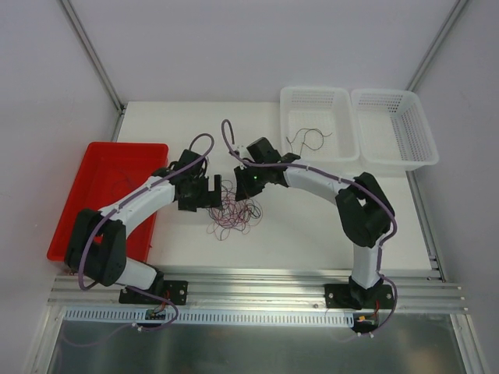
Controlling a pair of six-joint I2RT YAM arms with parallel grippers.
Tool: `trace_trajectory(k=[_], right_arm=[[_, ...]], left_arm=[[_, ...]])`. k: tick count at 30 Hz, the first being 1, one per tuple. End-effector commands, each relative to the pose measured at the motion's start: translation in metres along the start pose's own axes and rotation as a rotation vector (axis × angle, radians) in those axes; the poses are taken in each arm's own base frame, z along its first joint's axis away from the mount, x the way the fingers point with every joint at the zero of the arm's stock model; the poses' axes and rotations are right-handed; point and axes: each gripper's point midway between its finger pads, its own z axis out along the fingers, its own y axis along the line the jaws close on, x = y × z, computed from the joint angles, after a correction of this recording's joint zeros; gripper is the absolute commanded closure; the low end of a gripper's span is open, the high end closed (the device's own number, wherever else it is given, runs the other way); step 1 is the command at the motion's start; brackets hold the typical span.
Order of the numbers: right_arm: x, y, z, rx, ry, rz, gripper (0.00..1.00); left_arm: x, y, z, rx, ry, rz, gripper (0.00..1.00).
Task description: Untangle the cables
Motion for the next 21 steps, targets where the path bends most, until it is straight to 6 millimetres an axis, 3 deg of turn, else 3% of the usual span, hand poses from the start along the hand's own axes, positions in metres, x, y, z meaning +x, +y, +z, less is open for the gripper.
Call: trace_trajectory(k=[1,4,10,16,21], right_arm=[[-0.05,0.044,-0.058,-0.071,-0.2,-0.069,0.99],[-0.055,0.058,-0.077,-0.087,-0.241,-0.076,0.99],[-0.05,0.077,-0.095,-0.098,-0.269,-0.098,0.99],[-0.051,0.1,-0.119,-0.1,-0.333,-0.1,0.99],[-0.059,0.12,-0.17,-0.085,-0.441,-0.127,0.99]], left_arm=[[-0.007,-0.013,-0.001,0.063,0.011,-0.021,0.05],[-0.005,-0.017,0.004,0.085,0.03,-0.035,0.07],[-0.001,-0.018,0.012,0.091,0.051,-0.062,0.14],[0.004,-0.008,0.025,0.036,0.076,-0.087,0.28],[0.007,0.001,0.033,-0.015,0.088,-0.088,0.4]])
